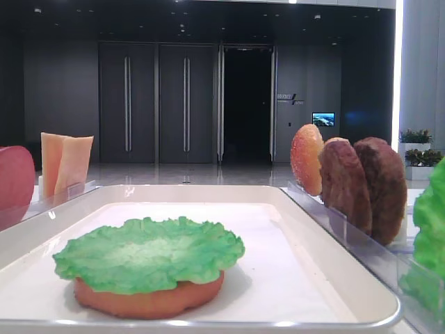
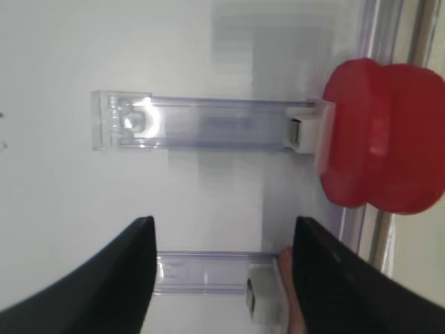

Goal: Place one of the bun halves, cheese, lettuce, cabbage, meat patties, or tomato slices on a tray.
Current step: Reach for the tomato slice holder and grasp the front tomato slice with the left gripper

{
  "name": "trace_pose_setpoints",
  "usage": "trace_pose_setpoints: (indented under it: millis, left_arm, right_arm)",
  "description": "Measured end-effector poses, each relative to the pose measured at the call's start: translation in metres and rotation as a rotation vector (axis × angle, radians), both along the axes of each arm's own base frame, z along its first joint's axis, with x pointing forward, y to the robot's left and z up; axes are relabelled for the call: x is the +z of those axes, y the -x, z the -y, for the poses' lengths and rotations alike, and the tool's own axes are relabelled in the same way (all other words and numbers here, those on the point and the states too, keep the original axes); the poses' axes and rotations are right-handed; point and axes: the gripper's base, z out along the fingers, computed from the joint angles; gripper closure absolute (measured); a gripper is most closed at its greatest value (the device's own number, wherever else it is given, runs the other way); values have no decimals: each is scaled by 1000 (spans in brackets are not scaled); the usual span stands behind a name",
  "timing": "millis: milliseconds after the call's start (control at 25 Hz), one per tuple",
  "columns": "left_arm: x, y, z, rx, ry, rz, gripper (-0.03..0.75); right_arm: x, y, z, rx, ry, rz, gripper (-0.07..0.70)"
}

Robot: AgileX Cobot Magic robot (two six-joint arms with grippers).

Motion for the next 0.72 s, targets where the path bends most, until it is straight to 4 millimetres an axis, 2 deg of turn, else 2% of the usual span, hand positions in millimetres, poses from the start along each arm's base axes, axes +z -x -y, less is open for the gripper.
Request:
trace_pose_setpoints:
  millis: [720]
  left_arm:
    - [-4, 7, 77, -89, -6, 50, 244]
  right_arm:
    - [0, 0, 0, 0, 0, 0, 204]
